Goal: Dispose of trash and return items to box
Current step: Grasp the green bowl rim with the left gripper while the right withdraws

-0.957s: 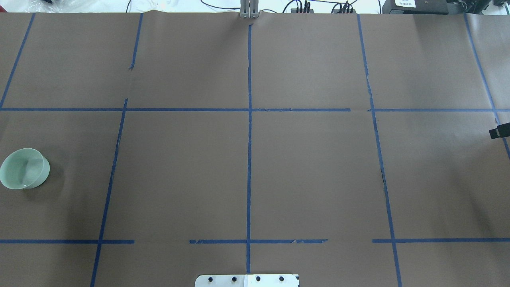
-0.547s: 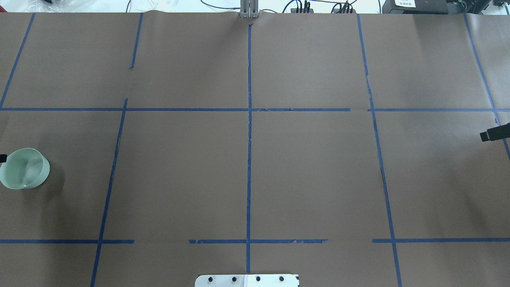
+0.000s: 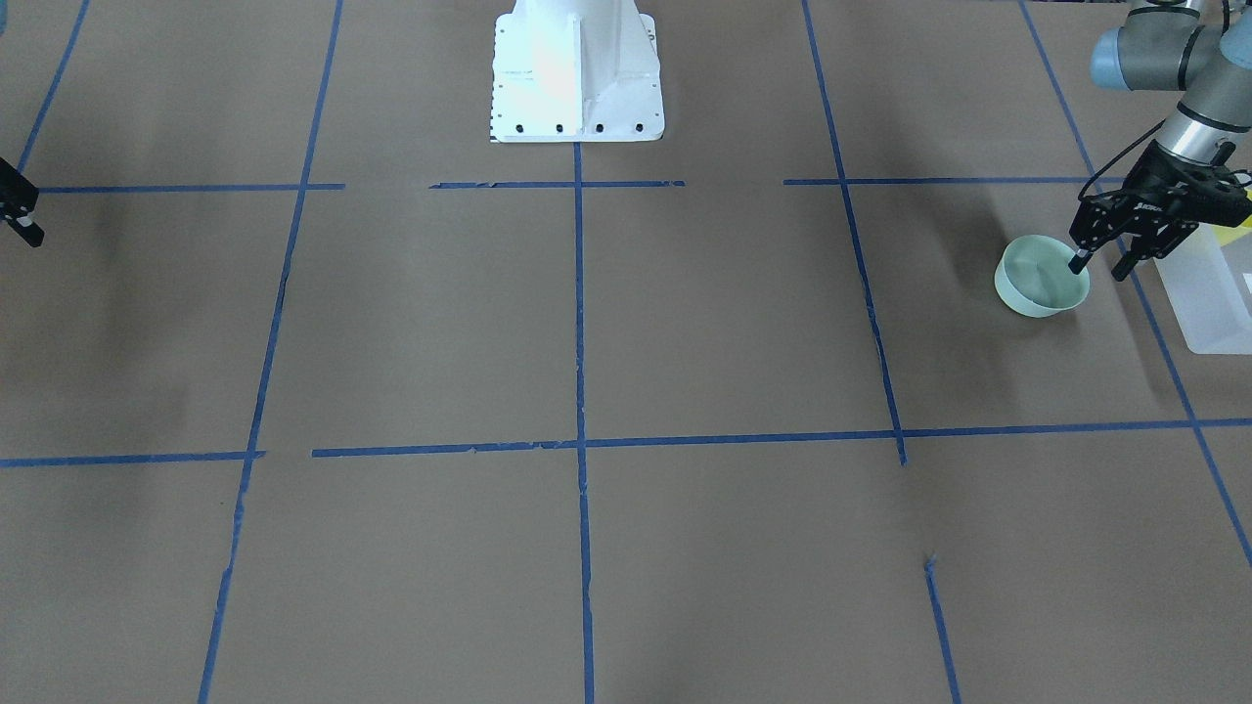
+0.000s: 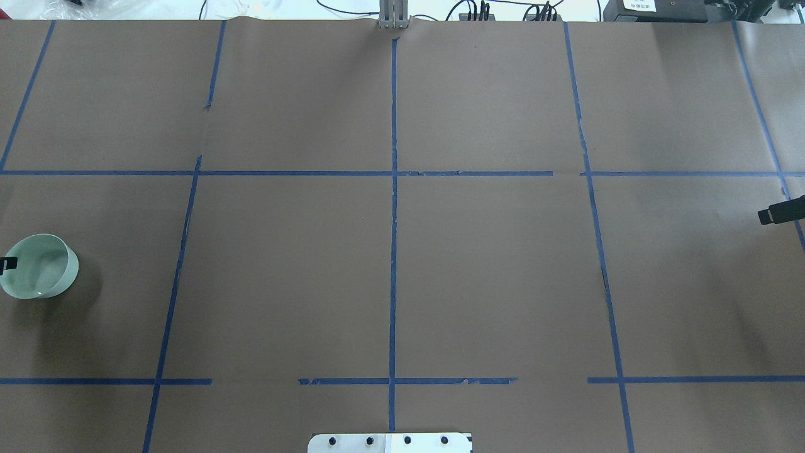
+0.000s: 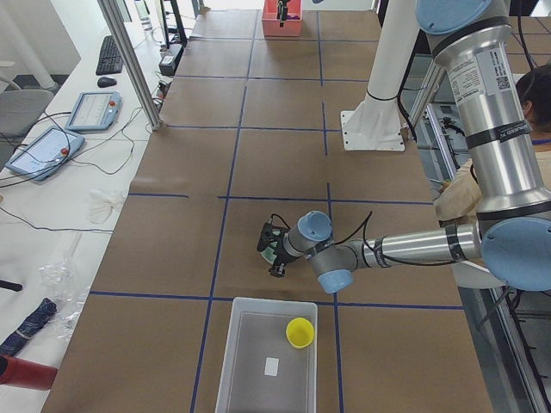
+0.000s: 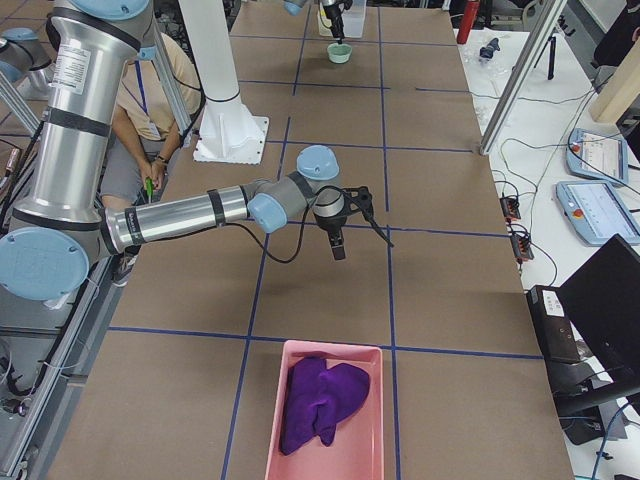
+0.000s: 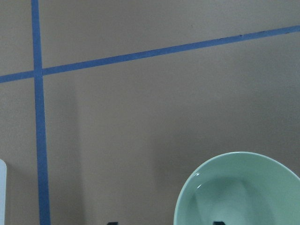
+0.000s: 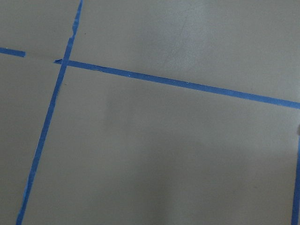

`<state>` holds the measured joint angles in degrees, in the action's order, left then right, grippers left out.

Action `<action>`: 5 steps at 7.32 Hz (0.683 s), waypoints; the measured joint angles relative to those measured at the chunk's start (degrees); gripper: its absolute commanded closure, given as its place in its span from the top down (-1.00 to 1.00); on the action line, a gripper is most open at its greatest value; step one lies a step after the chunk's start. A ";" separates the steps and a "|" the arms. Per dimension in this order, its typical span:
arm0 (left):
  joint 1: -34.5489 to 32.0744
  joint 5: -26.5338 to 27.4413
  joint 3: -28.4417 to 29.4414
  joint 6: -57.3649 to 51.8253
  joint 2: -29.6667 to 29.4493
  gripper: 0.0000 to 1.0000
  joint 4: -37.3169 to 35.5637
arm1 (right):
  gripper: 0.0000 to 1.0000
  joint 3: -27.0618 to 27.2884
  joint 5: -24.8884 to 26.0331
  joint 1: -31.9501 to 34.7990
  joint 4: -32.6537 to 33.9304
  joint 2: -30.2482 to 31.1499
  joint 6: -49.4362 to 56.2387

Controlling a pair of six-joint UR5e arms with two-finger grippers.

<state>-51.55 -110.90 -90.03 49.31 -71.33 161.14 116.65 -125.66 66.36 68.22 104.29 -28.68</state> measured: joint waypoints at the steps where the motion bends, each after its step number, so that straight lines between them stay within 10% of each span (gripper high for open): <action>1: 1.60 0.61 0.08 2.94 -0.49 -0.99 0.06 | 1.00 -0.01 0.04 0.00 -0.01 0.09 0.02; 5: 3.29 1.34 -0.59 2.67 -0.79 -1.00 1.21 | 1.00 -0.02 0.78 0.00 -0.04 0.38 0.03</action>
<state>-48.26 -109.57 -90.63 51.98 -72.12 162.35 116.63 -124.88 66.36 68.18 104.67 -28.65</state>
